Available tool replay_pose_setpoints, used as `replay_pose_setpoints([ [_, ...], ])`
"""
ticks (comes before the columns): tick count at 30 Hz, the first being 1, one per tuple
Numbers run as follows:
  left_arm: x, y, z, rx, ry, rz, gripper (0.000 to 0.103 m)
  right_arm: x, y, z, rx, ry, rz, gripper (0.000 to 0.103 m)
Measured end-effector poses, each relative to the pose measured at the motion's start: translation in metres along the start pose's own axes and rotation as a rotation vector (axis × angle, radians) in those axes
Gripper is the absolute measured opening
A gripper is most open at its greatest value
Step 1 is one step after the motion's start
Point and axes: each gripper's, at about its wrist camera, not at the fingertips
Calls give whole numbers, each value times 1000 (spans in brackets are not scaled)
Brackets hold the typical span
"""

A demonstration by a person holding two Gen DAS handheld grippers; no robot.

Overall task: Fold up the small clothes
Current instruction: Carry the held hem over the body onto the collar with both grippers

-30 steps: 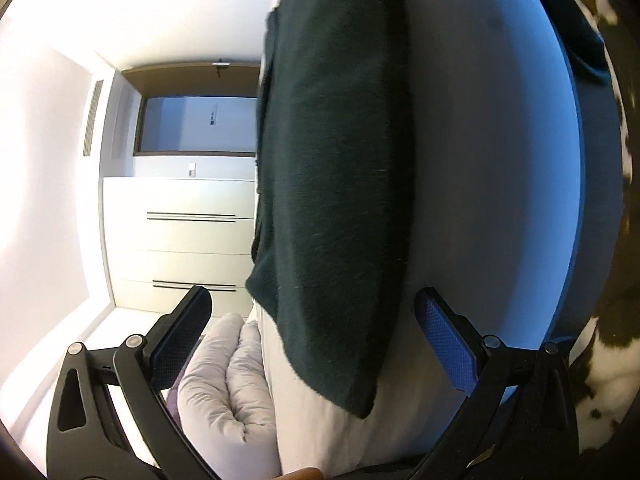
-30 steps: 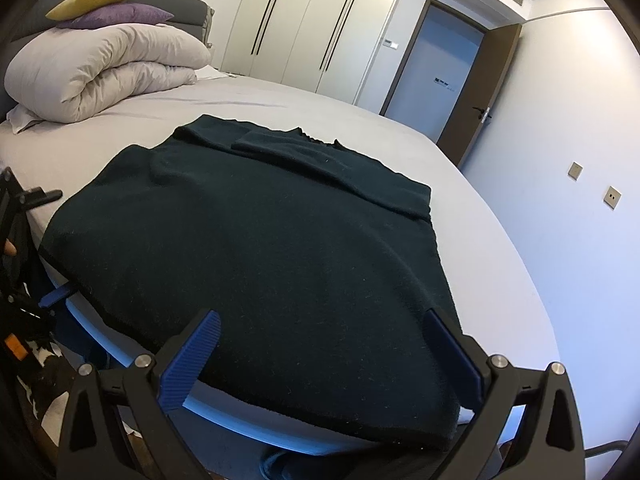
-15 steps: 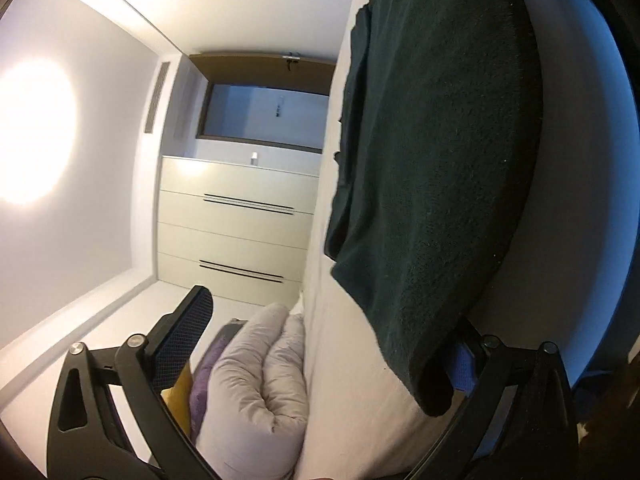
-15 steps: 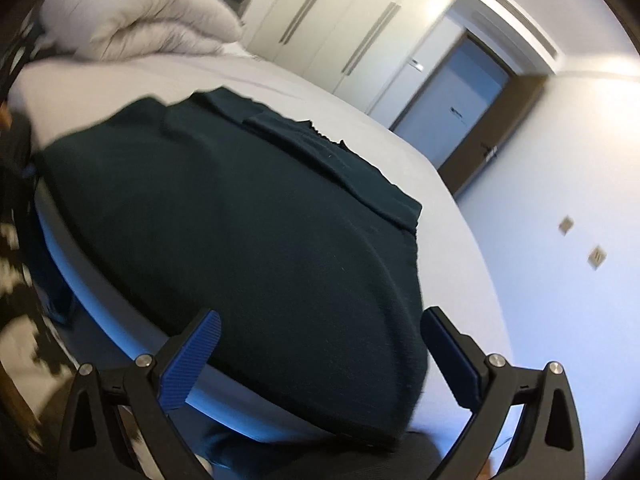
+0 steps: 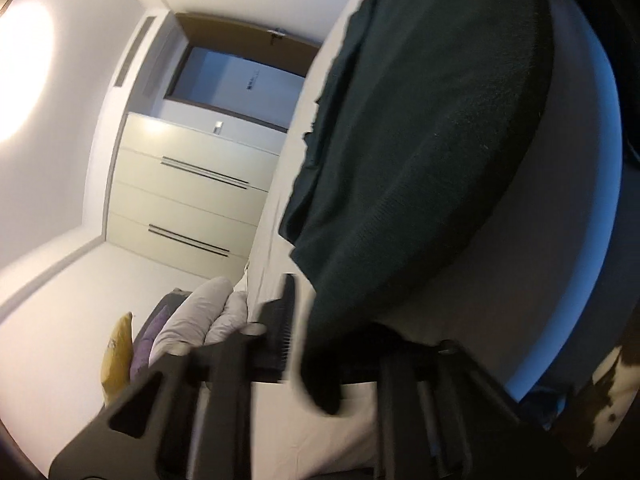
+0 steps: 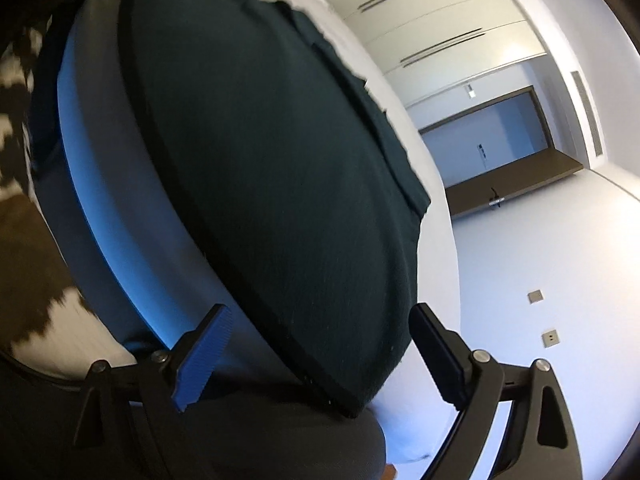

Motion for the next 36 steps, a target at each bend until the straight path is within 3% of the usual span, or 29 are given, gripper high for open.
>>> replay_pose_setpoints([
  [10, 26, 7, 19, 8, 146, -44, 6, 23, -23, 7, 106, 165, -86, 78],
  [13, 36, 7, 23, 22, 187, -58, 6, 28, -28, 8, 130, 202, -101, 70],
  [21, 57, 6, 24, 53, 271, -80, 6, 14, -28, 6, 134, 169, -142, 58],
  [23, 58, 7, 24, 49, 276, -81, 6, 7, -30, 2, 141, 144, -140, 43],
  [25, 59, 8, 24, 50, 279, -83, 6, 2, -30, 0, 148, 130, -134, 35],
  [30, 58, 6, 22, 42, 274, -91, 6, -8, -27, -4, 153, 106, -149, 34],
  [32, 56, 5, 20, 42, 267, -98, 6, -12, -26, -6, 155, 97, -147, 12],
  [36, 55, 5, 18, 47, 257, -105, 6, -9, -14, -4, 154, 83, -156, 4],
])
Point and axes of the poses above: each gripper's, at about its wrist camera, not at the fingertips, and y roughly against the way its jaws point, x to its left, z to its top, and after that the axes turned 11 degrees about y, right-handed
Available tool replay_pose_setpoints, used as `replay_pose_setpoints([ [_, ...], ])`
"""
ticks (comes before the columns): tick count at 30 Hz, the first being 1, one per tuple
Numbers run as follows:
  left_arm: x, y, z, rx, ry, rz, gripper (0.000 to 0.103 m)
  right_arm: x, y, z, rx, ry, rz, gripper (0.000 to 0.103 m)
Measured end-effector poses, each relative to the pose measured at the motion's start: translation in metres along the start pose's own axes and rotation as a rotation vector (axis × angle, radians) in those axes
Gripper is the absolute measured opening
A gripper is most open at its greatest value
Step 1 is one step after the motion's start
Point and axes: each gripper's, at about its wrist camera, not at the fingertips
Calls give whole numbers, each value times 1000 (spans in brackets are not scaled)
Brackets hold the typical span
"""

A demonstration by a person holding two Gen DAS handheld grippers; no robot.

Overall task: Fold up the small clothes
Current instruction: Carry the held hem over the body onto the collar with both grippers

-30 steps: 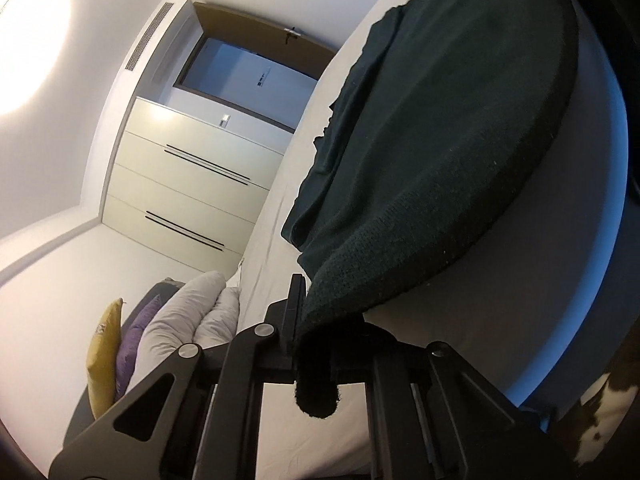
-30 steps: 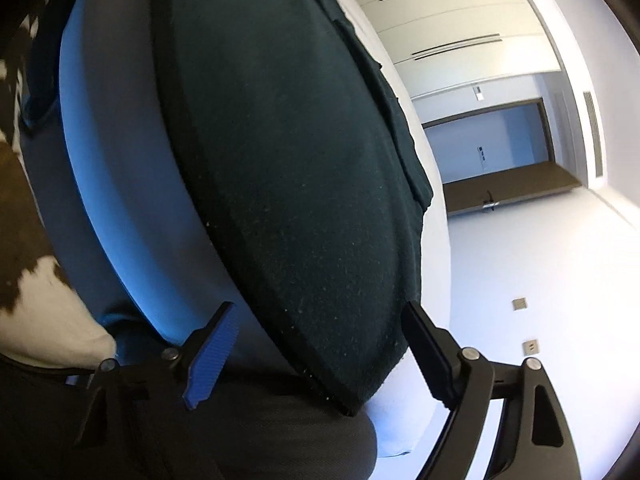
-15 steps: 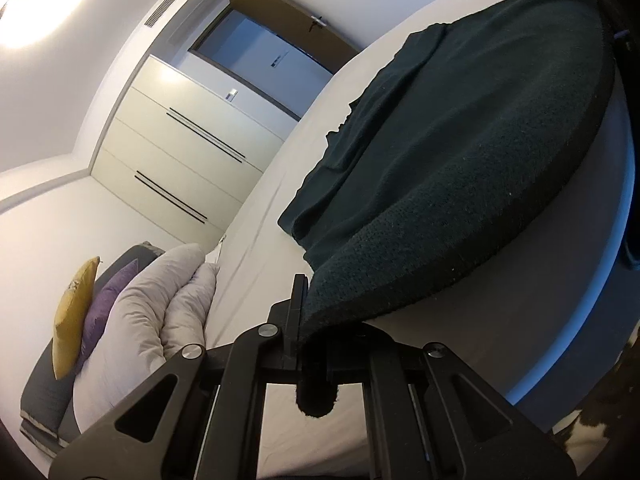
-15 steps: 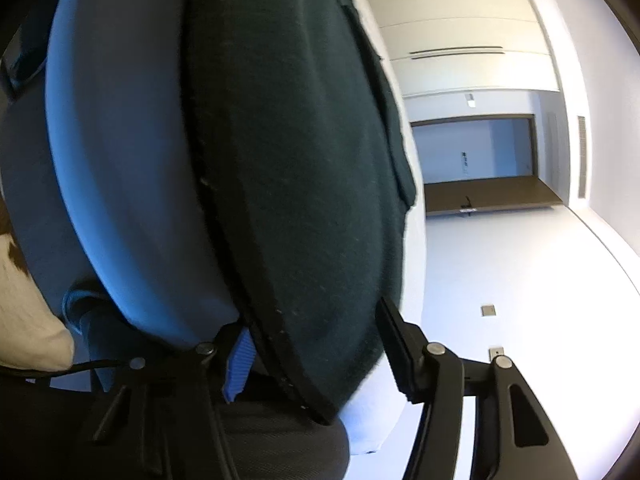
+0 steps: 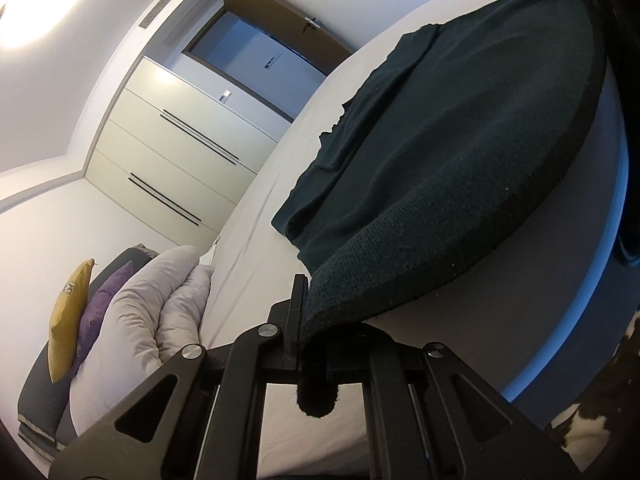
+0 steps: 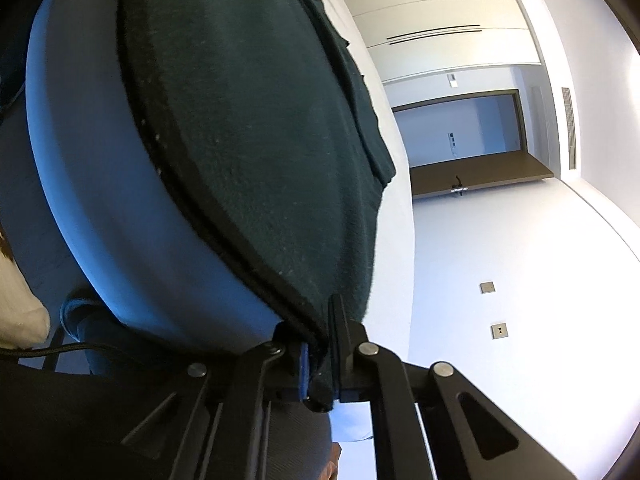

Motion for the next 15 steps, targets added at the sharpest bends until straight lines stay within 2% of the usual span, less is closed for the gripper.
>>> replay_pose_setpoints([
  [6, 6, 1, 0, 2, 13, -2, 6, -15, 2, -6, -23, -37, -36, 3],
  [15, 42, 1, 32, -39, 157, 32, 6, -69, -5, 7, -76, -107, -162, 3],
])
Point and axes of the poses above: each gripper's, at about its wrist camera, not at the fingertips, and y roughly against the way its jaws point, x to its left, z to its top, and after that the axes turned 11 degrees about y, right-handed
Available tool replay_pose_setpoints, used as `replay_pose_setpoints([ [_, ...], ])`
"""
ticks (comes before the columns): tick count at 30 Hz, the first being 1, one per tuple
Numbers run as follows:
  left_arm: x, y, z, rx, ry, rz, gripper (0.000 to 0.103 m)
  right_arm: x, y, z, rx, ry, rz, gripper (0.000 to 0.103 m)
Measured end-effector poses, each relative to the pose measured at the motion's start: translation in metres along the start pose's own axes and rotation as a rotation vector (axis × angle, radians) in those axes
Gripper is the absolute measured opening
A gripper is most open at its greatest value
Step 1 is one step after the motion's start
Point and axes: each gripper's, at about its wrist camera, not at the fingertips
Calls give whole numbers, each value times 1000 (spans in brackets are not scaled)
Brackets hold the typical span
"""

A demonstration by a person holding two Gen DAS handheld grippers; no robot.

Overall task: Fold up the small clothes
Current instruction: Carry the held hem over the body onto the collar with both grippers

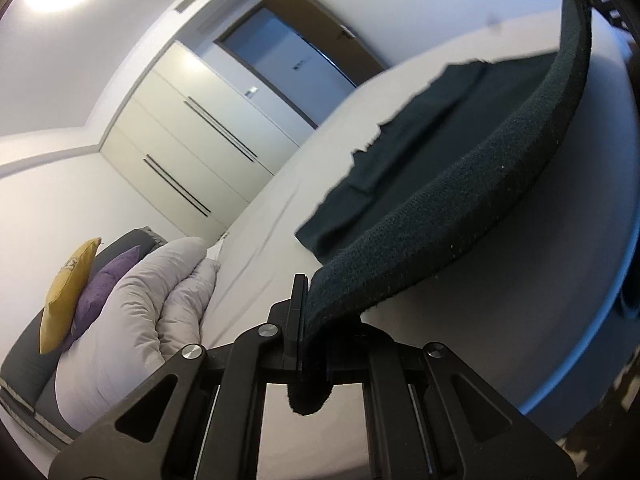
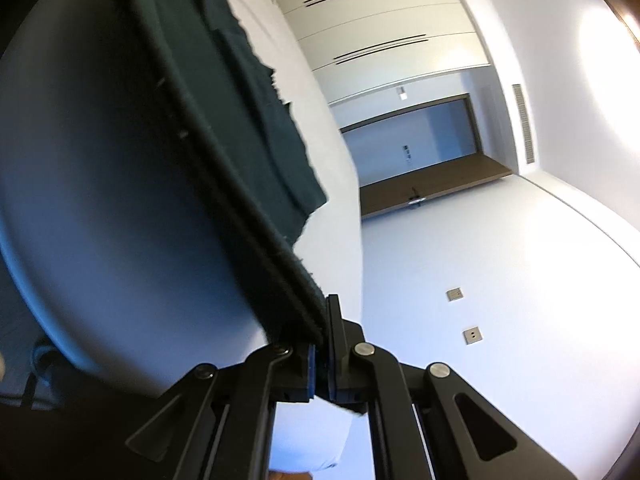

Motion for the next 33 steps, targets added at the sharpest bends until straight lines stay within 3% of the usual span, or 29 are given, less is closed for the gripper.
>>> replay_pose_setpoints([
  [11, 35, -36, 54, -30, 106, 42, 5, -46, -49, 39, -79, -30, -24, 3],
  [19, 62, -94, 89, 54, 140, 20, 6, -84, -108, 69, -97, -84, 27, 3],
  [28, 84, -214, 133, 213, 187, -103, 5, -102, -204, 118, -69, -74, 119, 3],
  [33, 76, -287, 148, 278, 154, -120, 5, -112, -261, 144, -39, -100, 187, 3],
])
Point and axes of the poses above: each gripper's, at about its wrist camera, not at the fingertips, and y roughly against the way its jaws point, x to its left, z to its top, and after that the axes turned 11 degrees about y, right-handed
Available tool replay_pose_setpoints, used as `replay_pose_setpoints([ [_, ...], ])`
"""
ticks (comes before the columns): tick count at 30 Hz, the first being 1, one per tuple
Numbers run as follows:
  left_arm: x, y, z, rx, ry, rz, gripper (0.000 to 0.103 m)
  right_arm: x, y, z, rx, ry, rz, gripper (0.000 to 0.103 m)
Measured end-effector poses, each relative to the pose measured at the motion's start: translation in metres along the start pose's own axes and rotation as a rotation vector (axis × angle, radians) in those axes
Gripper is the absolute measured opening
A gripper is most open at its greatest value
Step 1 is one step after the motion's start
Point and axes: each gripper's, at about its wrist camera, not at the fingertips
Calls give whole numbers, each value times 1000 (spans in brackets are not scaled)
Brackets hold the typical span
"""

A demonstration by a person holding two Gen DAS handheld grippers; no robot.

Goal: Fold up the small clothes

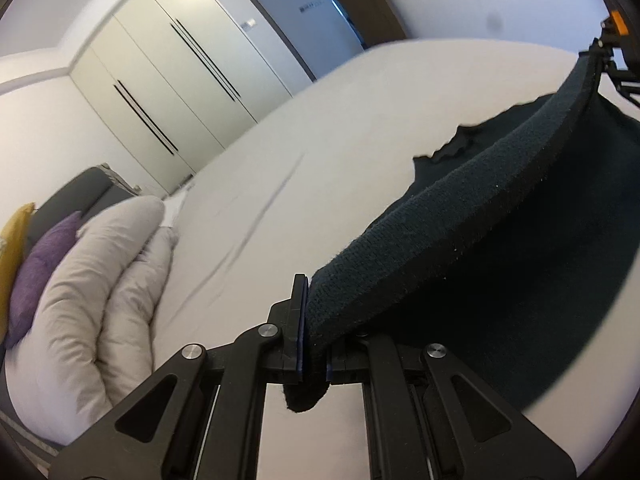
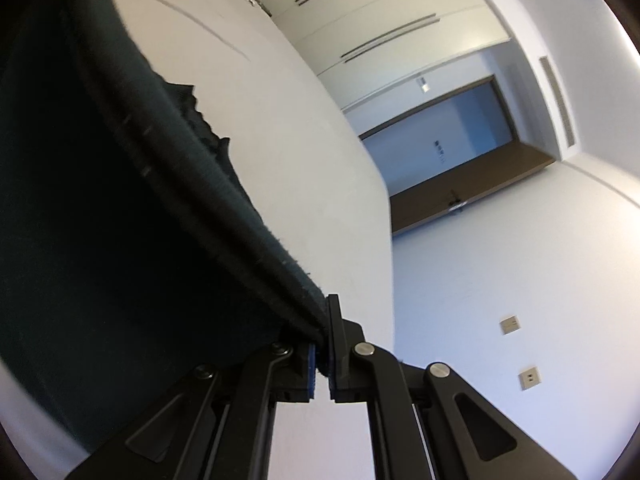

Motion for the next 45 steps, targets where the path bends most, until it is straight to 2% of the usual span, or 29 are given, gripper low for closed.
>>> replay_pose_setpoints([
  [6, -9, -87, 29, 76, 6, -29, 6, -1, -61, 22, 44, 12, 89, 3],
  [9, -15, -121, 27, 98, -11, -31, 6, 4, -83, 27, 74, -2, 153, 3],
  [12, -26, -157, 25, 133, -9, -28, 12, 12, -105, 30, 115, -3, 189, 5],
  [13, -27, -173, 24, 171, -4, -41, 14, 15, -114, 30, 140, -10, 213, 16],
  [14, -28, -186, 21, 204, 5, -41, 19, 16, -122, 31, 157, -27, 216, 38],
  [16, -23, -201, 19, 221, 47, -27, 31, 17, -122, 23, 158, -84, 183, 53],
  [18, -14, -203, 20, 206, 108, -16, 66, 11, -122, 18, 160, -160, 196, 65],
  [20, 0, -203, 20, 202, 158, -15, 72, 5, -121, 10, 161, -211, 215, 69],
  [22, 15, -205, 21, 211, 202, -2, 72, -5, -122, 6, 174, -266, 232, 69],
  [28, 74, -193, 26, 174, 388, 55, 72, -36, -99, -26, 222, -602, 278, 69],
  [32, 86, -176, 33, 153, 464, 20, 72, -51, -65, -34, 108, -798, 402, 69],
  [36, 62, -146, 35, 132, 421, -55, 72, -43, -39, -28, 9, -920, 515, 69],
  [38, 36, -139, 34, 136, 394, -82, 72, -42, -35, -32, -10, -972, 527, 67],
  [42, -12, -143, 20, 161, 295, -68, 72, -57, -40, -78, 52, -1198, 432, 66],
  [45, -51, -151, -2, 238, 243, -71, 72, -64, -49, -116, 115, -1284, 353, 66],
])
Point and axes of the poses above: each gripper's, at about its wrist camera, not at the fingertips, and y roughly against the way its jaws point, x to its left, z to its top, and after that the axes turned 11 degrees about y, right-handed
